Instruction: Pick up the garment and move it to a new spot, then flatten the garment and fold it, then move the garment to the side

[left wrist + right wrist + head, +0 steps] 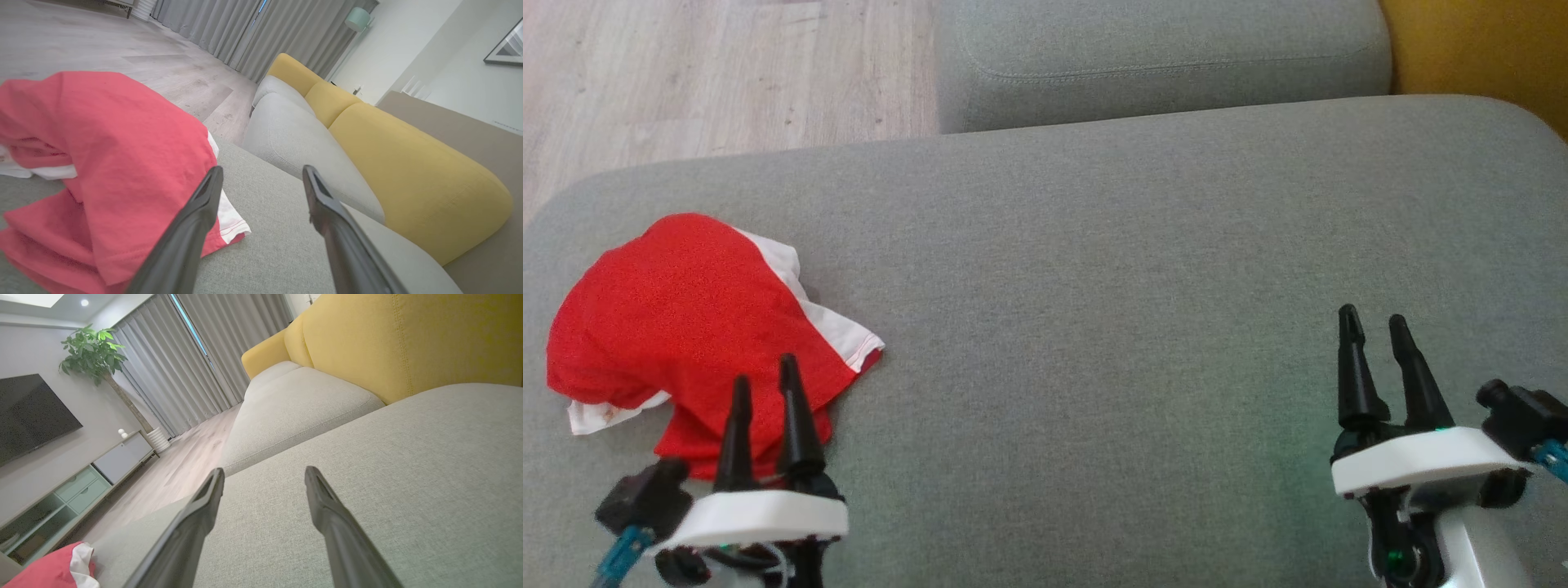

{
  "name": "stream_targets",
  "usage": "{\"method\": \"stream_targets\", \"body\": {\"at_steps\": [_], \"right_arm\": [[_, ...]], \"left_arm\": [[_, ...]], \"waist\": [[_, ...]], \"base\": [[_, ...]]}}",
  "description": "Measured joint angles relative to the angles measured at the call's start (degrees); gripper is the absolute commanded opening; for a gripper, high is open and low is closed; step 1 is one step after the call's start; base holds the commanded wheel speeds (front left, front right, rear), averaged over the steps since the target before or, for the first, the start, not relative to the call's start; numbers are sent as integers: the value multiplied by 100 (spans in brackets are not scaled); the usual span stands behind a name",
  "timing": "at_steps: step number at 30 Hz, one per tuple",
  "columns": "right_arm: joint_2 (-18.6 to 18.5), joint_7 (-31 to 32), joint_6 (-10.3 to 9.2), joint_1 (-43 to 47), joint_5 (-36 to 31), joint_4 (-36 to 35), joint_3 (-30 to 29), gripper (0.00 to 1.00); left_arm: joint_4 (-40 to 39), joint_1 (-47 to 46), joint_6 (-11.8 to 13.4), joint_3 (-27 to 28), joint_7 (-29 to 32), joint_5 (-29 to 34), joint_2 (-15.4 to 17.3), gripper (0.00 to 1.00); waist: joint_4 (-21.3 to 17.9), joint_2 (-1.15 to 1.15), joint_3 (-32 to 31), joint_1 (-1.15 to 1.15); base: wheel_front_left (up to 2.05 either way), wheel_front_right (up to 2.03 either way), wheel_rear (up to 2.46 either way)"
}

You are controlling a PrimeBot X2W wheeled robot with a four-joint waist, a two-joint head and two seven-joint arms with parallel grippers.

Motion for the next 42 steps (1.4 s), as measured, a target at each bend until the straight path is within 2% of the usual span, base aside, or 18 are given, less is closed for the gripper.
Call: {"method": "stream_targets", "body": {"at_steps": [7,25,36,39,42], "right_arm": [[0,-122,0,0,-608,1,70,100],[-2,-422,0,0,-1996,-41,250,100],[-9,-611,1,0,-2840,-151,448,100],[-10,-668,1,0,-2761,-208,550,100],[-11,-724,1,2,-2509,-210,549,100]], "left_arm": [[35,1,91,-210,-109,582,43,100],[146,4,99,-598,-409,1790,138,100],[132,4,253,-876,-593,2753,268,100],[16,5,255,-882,-656,2710,241,100],[-141,9,120,-658,-711,2413,167,100]], "waist": [[-20,0,3,0],[-88,0,-4,0],[-100,0,-25,0],[-97,0,-27,0],[-95,0,-33,0]], "base": [[0,0,0],[0,0,0],[0,0,0],[0,0,0],[0,0,0]]}}
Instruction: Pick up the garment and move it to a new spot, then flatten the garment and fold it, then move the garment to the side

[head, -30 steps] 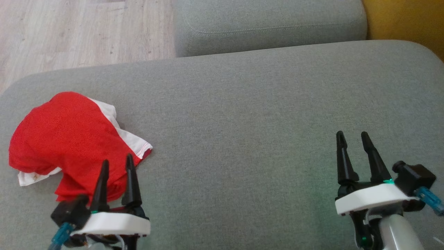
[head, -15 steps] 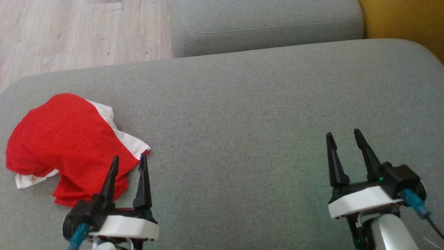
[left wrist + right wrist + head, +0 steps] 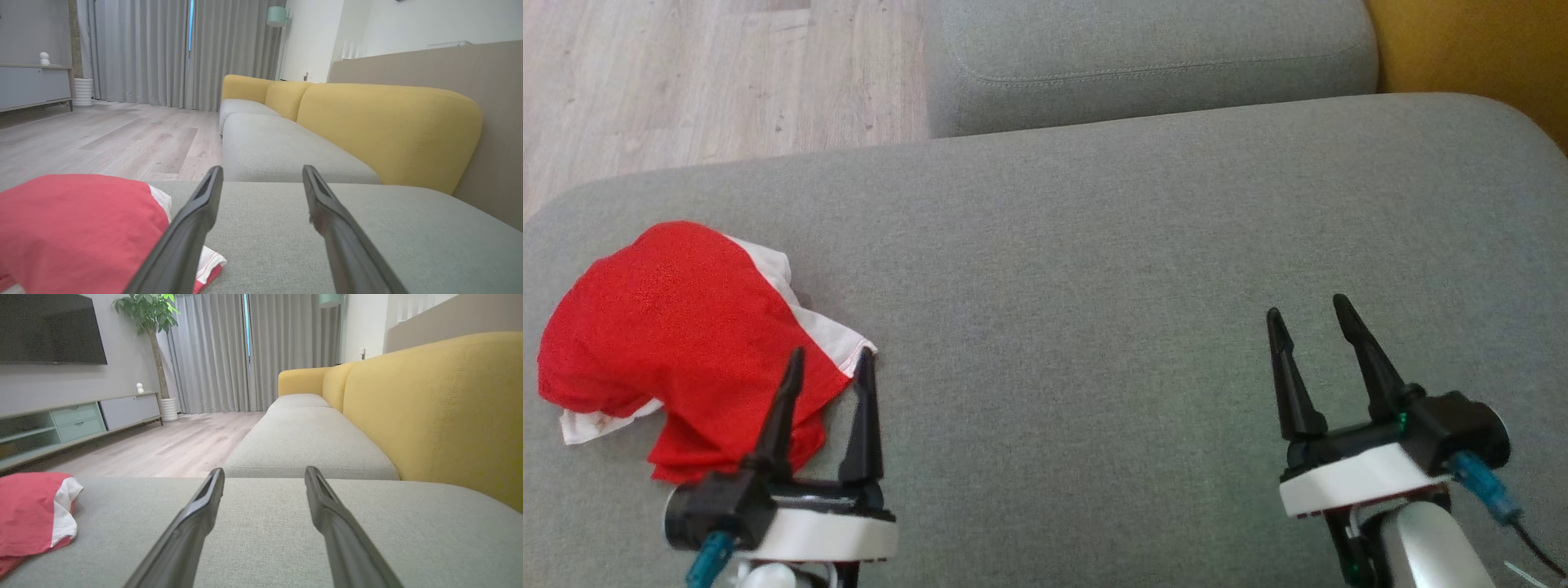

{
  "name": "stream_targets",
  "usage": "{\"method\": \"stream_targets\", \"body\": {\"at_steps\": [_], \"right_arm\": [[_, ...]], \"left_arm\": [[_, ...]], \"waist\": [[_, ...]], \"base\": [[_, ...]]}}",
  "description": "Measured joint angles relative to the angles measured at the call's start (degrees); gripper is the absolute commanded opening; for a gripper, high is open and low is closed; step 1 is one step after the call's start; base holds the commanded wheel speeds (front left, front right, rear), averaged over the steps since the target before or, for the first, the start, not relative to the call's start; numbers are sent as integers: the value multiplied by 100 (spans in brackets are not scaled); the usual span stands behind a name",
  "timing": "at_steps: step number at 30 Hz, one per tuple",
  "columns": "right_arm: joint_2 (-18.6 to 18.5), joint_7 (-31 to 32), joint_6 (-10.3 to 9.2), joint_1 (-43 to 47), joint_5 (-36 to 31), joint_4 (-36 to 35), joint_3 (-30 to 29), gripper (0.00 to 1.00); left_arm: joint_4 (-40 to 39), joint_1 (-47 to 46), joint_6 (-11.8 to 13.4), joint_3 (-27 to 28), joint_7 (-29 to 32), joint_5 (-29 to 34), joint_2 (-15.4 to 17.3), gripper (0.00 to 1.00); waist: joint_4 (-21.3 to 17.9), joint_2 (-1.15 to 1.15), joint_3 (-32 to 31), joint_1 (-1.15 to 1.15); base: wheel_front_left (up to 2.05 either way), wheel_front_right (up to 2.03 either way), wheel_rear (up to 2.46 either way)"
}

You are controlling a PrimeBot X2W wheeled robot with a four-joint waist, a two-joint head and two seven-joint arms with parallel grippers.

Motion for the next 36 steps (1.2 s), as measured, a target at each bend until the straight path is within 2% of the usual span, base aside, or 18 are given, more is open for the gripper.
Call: {"method": "stream_targets", "body": {"at_steps": [3,12,26,36], "right_arm": [[0,-26,0,11,445,5,-35,100],[-2,-118,0,51,662,242,10,100],[-2,-118,0,58,833,357,60,100],[-8,-118,0,85,949,370,482,100]], "left_arm": [[-14,24,-176,142,-52,-102,-55,100],[549,243,-380,71,-119,-109,-81,100],[630,230,-391,143,-119,-75,-91,100],[671,224,-314,337,-119,-23,-98,100]], "waist": [[-2,0,-13,0],[-20,0,-63,0],[75,0,-62,0],[544,0,-107,0]], "base": [[0,0,0],[0,0,0],[0,0,0],[0,0,0]]}}
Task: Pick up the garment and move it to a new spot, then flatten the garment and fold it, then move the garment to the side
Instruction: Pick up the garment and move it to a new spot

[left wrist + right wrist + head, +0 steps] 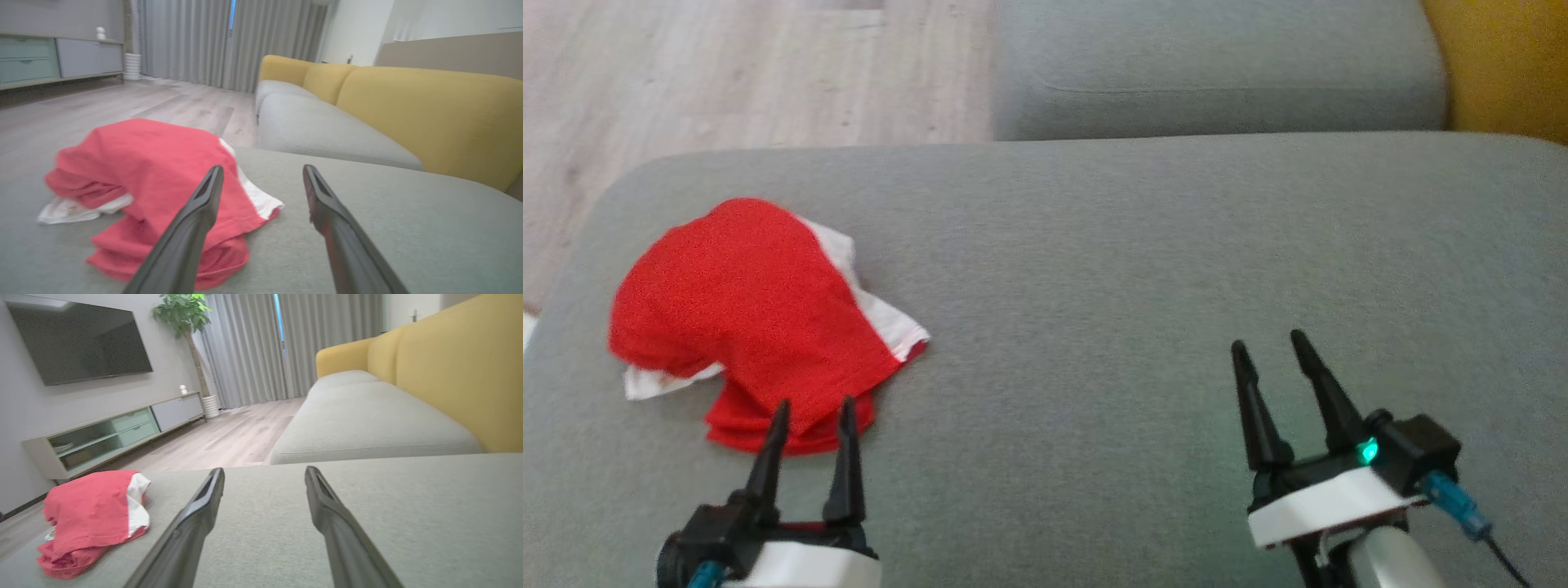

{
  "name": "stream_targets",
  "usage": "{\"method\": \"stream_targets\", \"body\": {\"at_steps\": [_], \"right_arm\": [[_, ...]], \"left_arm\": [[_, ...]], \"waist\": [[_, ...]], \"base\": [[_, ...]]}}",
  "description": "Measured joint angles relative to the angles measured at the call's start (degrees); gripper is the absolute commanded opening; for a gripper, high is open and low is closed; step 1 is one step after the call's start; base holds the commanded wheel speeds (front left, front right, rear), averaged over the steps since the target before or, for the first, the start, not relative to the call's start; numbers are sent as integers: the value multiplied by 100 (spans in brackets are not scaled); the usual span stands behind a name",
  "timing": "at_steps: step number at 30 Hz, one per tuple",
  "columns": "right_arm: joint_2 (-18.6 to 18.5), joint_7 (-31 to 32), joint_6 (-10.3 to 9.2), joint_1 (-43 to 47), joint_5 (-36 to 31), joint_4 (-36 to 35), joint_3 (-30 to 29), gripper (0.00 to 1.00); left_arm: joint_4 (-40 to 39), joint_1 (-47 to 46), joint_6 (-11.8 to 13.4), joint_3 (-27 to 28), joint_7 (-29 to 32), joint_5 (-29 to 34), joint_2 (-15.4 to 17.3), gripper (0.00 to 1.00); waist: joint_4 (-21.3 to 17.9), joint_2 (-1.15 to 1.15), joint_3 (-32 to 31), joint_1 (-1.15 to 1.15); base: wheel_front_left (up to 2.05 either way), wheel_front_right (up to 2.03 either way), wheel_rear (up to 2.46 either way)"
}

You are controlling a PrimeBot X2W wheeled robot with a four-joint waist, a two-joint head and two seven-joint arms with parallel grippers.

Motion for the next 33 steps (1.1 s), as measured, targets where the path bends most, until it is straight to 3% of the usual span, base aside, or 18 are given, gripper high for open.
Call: {"method": "stream_targets", "body": {"at_steps": [18,26,33], "right_arm": [[-1,0,0,182,252,90,1076,100],[-2,0,0,183,302,119,1185,100],[-2,0,0,182,302,118,1210,100]], "left_arm": [[-138,180,112,446,0,52,0,100],[-201,249,181,439,0,51,0,100],[-290,265,191,504,-1,51,-1,100]], "waist": [[1298,0,-159,0],[1540,0,-230,0],[1488,0,-187,-1]], "base": [[0,0,0],[0,0,0],[0,0,0]]}}
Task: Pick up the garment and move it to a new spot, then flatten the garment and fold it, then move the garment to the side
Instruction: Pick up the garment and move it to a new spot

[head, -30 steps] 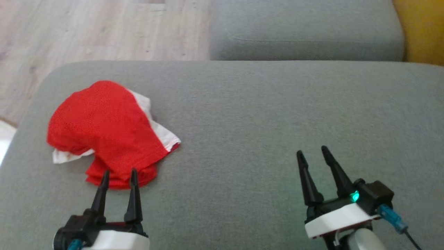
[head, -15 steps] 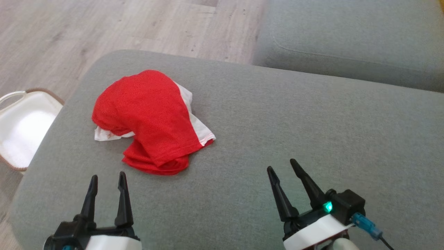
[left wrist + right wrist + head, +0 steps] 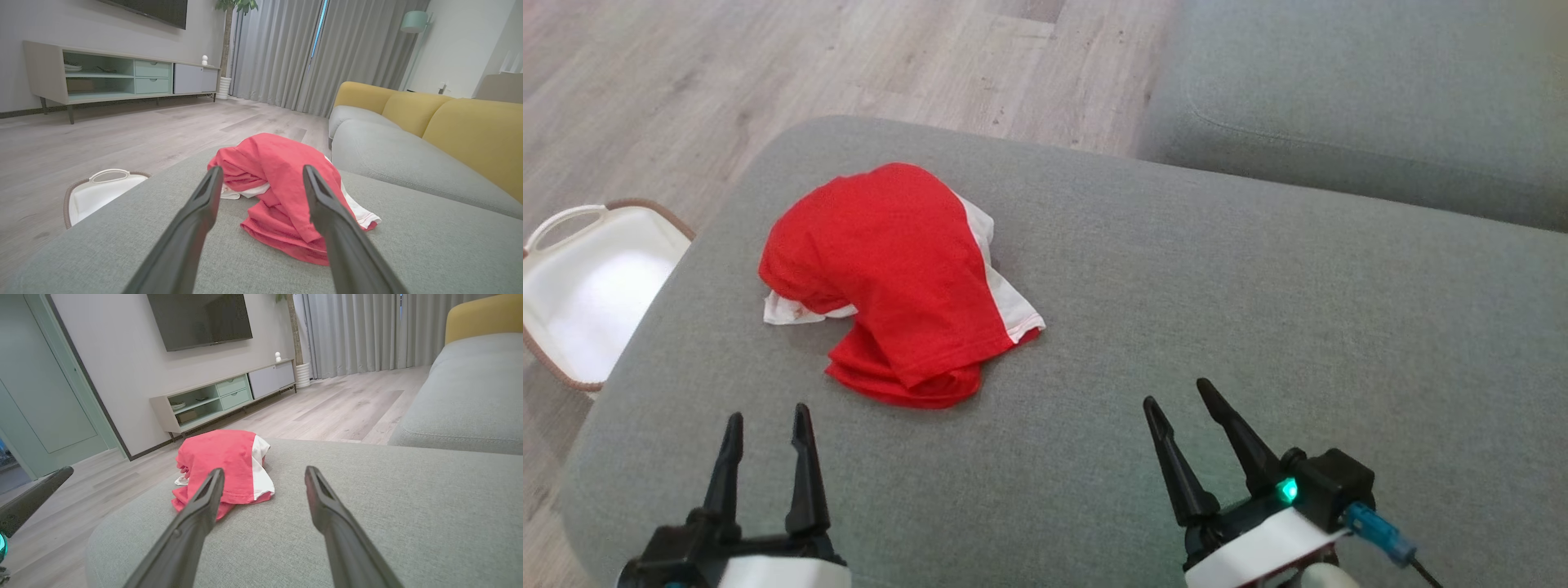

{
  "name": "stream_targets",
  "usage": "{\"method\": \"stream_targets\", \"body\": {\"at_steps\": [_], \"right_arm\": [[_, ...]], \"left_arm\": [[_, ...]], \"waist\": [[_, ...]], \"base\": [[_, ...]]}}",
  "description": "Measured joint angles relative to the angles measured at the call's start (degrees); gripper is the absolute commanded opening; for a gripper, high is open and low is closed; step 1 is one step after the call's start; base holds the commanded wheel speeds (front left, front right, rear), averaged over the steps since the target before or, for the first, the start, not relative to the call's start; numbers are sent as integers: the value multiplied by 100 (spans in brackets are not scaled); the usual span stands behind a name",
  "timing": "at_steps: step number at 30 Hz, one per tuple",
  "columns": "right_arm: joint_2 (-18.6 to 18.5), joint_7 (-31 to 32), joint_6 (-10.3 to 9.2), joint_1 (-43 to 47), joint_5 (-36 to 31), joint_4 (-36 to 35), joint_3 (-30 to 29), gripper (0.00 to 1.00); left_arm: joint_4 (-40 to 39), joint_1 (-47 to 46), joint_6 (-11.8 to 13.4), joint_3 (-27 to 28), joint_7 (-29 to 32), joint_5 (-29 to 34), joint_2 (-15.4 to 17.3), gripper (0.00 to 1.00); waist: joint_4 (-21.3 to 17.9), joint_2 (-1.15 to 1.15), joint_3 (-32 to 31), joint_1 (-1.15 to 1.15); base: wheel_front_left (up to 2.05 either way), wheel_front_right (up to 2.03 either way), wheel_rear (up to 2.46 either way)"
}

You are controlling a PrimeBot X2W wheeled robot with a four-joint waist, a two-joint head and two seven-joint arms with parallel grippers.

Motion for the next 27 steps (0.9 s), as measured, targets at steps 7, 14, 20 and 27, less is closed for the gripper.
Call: {"method": "stream_targets", "body": {"at_steps": [7,14,20,27], "right_arm": [[0,0,0,-23,-94,-10,-116,100],[-4,0,0,-338,-379,-85,-426,100],[-10,0,0,-561,-584,-158,-646,100],[-15,-1,0,-797,-657,-257,-802,100]], "left_arm": [[81,-347,-53,356,0,121,80,100],[1167,-2197,-187,477,259,141,858,100],[2348,-3690,-270,148,1314,-180,1328,100],[3452,-4461,-311,-720,2111,-706,1684,100]], "waist": [[-120,0,290,0],[-292,0,836,1],[-439,0,1303,2],[-700,0,1700,2]], "base": [[0,0,0],[0,0,0],[0,0,0],[0,0,0]]}}
